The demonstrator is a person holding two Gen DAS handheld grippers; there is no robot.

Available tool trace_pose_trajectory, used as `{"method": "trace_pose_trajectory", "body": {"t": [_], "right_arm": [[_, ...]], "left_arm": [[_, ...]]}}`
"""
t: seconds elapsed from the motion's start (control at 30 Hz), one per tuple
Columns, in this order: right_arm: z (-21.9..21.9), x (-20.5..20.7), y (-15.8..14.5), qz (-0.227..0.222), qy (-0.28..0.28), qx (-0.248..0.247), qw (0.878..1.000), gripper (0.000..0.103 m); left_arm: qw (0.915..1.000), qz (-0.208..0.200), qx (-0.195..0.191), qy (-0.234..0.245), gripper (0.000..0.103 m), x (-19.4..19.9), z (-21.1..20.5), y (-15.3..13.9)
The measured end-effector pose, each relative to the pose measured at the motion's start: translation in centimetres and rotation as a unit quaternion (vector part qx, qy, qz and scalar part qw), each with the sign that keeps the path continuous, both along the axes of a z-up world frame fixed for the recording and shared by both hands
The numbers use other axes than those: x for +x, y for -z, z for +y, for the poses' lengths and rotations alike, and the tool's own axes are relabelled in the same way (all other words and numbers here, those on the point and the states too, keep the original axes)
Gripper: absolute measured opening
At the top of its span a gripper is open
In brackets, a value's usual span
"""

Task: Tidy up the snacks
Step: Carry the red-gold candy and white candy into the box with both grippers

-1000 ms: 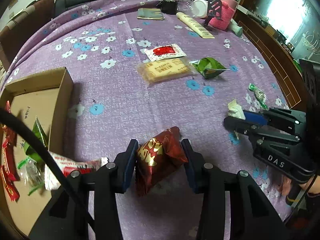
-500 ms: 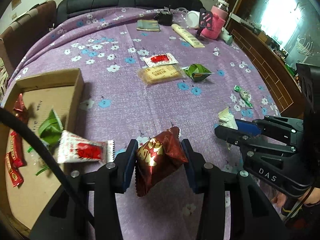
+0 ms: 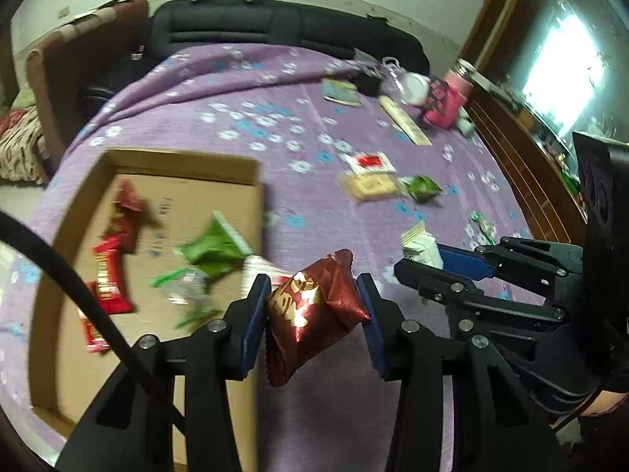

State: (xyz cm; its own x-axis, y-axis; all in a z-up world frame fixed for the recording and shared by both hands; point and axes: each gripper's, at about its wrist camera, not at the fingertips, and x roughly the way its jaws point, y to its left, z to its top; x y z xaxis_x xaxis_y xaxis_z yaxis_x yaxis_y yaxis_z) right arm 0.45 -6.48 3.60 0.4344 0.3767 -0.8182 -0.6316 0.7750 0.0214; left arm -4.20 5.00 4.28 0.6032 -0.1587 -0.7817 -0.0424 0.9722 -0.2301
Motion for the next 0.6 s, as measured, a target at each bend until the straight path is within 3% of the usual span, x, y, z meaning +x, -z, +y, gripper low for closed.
{"method": "trace_pose_trajectory", "body": {"t": [0.27,0.6], "right_arm": [[7.1,-0.8,-0.6,-0.008,-0.066,0.007,0.998,0.019],[14.3,-2.0,1.1,0.008,-0.125,-0.003,0.992,0.019]], "left_arm": [[0.9981,-0.007,0.009,-0.061,0.047,-2.0,6.6,-0.8],[0.9917,0.015,0.017,-0.126,0.047,-3.9,13.1,0.8]]}}
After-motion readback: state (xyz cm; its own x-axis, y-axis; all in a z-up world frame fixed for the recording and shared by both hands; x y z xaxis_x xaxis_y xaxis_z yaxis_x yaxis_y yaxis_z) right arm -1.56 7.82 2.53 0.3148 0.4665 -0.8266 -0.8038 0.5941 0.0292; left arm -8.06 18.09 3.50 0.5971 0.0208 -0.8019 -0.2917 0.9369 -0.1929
